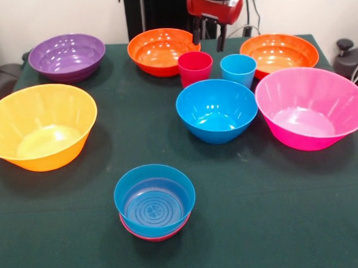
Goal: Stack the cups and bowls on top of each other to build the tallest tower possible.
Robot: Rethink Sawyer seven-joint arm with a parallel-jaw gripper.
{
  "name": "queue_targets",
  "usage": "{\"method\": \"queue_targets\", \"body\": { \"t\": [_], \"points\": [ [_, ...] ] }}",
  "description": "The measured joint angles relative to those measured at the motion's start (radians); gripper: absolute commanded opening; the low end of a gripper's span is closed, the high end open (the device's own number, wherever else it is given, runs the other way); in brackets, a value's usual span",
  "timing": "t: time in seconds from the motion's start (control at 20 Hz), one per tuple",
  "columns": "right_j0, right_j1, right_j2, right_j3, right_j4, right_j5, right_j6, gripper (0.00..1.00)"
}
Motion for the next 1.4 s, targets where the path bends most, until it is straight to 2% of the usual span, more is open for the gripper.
{"method": "queue_targets", "body": {
  "t": [0.7,1.4],
  "points": [
    [0.000,-0.063,0.004,-0.149,-0.001,0.216,0.000,1.00],
    [-0.004,-0.062,0.084,-0.231,-0.004,0.236,0.000,1.00]
  ]
}}
